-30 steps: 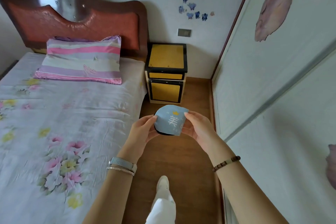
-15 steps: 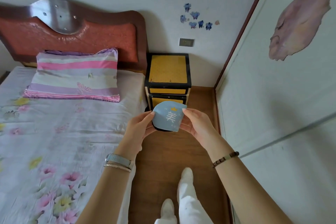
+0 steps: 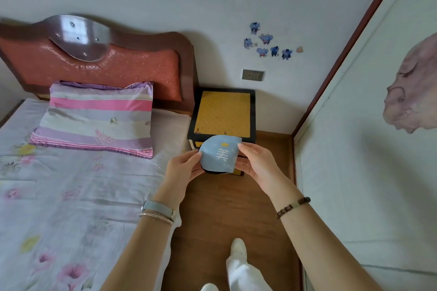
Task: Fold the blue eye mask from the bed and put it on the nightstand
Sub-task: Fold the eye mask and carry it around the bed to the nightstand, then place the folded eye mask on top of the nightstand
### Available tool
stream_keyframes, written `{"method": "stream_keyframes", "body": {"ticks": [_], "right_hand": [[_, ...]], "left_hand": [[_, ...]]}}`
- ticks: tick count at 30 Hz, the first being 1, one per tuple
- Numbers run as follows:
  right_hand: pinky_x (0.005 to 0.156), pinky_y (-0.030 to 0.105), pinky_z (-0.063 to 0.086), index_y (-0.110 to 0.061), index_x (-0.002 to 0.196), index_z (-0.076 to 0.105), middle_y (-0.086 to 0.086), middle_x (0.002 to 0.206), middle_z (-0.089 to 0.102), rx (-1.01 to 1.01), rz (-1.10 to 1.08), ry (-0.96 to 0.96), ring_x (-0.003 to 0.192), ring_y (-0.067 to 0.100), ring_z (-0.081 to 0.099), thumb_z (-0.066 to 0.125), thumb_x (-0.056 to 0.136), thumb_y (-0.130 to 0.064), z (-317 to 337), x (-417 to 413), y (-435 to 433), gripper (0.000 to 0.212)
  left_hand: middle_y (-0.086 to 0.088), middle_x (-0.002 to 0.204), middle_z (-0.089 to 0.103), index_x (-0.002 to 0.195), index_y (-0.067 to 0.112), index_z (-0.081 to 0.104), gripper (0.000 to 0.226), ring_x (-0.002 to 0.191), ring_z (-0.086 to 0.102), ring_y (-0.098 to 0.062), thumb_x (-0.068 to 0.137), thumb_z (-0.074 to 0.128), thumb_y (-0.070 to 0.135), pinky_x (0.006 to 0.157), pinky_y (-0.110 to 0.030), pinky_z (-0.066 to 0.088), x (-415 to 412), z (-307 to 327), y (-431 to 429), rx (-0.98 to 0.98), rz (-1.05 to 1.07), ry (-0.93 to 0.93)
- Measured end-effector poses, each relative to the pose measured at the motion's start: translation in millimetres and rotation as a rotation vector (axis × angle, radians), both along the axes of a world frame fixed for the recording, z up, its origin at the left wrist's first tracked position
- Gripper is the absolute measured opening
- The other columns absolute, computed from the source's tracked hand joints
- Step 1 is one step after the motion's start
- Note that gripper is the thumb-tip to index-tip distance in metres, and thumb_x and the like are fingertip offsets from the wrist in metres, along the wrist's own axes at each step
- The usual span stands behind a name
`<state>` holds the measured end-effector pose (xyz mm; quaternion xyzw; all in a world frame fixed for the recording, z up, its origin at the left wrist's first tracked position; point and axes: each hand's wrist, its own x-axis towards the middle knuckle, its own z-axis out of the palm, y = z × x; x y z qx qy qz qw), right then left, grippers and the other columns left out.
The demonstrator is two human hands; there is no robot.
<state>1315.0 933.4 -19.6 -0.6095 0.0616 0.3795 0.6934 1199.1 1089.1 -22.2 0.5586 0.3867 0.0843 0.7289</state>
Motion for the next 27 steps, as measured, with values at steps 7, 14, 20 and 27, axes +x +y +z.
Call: {"method": "stream_keyframes", "body": {"ticks": [7,14,20,27], "right_hand": [[0.091,0.041,0.059,-0.004,0.13,0.061,0.015,0.125,0.068,-0.067,0.035,0.005,0.107,0.029,0.07,0.06,0.097,-0.015,-9.1,73.5,33.6,0.035],[0.095,0.042,0.056,-0.003,0.133,0.058,0.015,0.126,0.067,-0.091,0.043,0.037,0.111,0.029,0.068,0.05,0.102,-0.014,-28.9,128.9,81.3,0.034],[0.088,0.035,0.058,-0.005,0.132,0.059,0.013,0.126,0.066,-0.112,0.016,0.051,0.108,0.025,0.069,0.049,0.102,-0.014,-48.6,176.7,127.4,0.033],[0.102,0.048,0.052,-0.008,0.13,0.06,0.013,0.125,0.067,-0.179,-0.047,0.081,0.108,0.027,0.07,0.052,0.101,-0.016,-83.6,228.5,181.6,0.031]], "left_hand": [[-0.014,0.114,0.069,0.128,0.003,0.06,0.035,0.105,0.068,-0.024,0.096,0.057,0.016,0.076,-0.022,0.059,68.5,-9.3,27.8,-0.011,0.024,0.035],[-0.014,0.115,0.067,0.131,0.002,0.056,0.037,0.103,0.068,-0.025,0.097,0.054,0.016,0.079,-0.028,0.06,127.6,-30.0,72.8,-0.039,0.022,0.109],[-0.019,0.12,0.065,0.132,-0.002,0.054,0.037,0.101,0.067,-0.027,0.098,0.052,0.014,0.073,-0.025,0.06,186.0,-53.4,125.4,-0.084,-0.021,0.154],[-0.015,0.119,0.065,0.133,0.0,0.053,0.037,0.1,0.067,-0.022,0.099,0.051,0.013,0.075,-0.024,0.059,247.2,-95.3,181.8,-0.077,-0.065,0.231]]}}
